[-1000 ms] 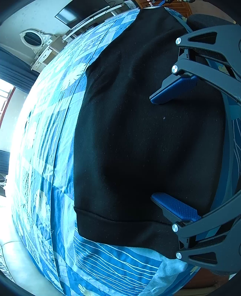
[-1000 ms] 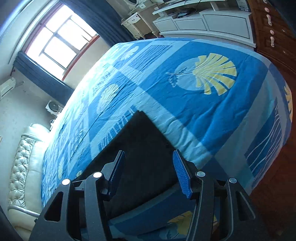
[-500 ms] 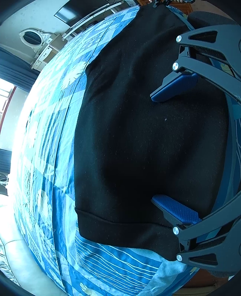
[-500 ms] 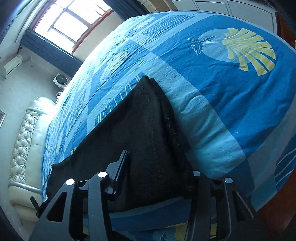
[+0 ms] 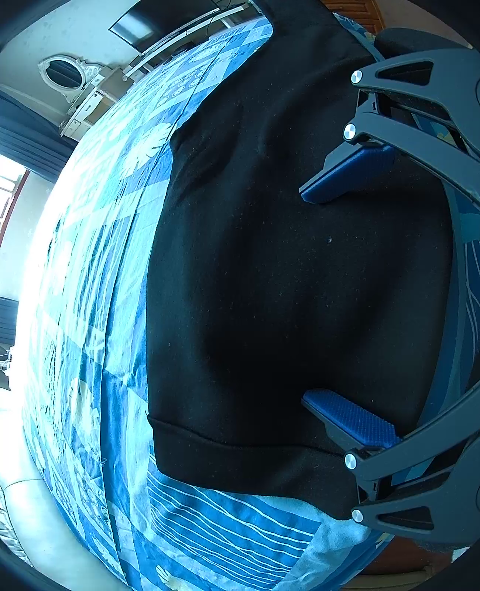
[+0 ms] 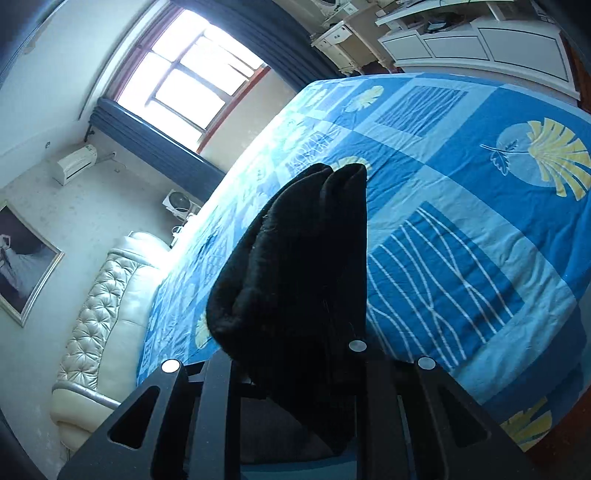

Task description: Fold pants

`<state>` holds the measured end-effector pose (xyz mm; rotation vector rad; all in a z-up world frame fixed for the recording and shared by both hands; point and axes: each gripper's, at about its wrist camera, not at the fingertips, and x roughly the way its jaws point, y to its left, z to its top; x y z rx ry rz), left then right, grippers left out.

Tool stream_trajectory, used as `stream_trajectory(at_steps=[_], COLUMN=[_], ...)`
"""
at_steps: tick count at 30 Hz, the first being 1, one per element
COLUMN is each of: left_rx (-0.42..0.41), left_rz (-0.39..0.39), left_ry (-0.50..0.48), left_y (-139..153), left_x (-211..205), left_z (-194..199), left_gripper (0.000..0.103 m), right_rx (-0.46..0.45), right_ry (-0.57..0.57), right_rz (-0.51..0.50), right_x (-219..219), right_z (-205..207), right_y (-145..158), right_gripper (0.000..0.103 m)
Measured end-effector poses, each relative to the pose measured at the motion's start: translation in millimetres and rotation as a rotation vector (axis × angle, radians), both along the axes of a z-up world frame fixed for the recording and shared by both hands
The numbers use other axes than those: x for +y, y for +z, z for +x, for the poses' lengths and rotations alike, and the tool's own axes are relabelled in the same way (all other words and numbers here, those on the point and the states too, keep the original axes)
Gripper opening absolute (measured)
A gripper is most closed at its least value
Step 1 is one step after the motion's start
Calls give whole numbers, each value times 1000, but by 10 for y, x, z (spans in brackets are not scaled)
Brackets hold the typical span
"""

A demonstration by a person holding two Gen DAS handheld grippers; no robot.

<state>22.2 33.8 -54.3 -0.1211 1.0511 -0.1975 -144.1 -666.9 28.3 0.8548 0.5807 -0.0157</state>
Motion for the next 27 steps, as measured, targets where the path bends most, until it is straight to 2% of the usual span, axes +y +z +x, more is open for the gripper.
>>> stream_trajectory(at_steps=[4,7,9,16,21,24,27], left_rx=[8,14,17,24,25,18,17], left_rz=[3,-8,-12,-10,5,23,24], left_ry=[5,21,36,46,37,30,26], left_y=[30,61,81,139,138,138,137], left_x=[-2,17,25,-20,-81,-112,-129], left_z=[0,-1,-10,-46,-64,-78,-78], left_gripper=[100,100,100,100,100,100,100], right_rx=[-39,-31,0,101,189,238,275], right_ry=[121,212,264,432,518,555,573], right_rz=[-39,-76,-117,-156,-305,-413,-479], right_x=[595,1061,1374,2332,2886,3112,3256], right_z=[278,516,675,1012,1154,1189,1178], right_y=[264,281,204,-270,-515,-677,-802], right_gripper=[19,19,19,19,19,19,19])
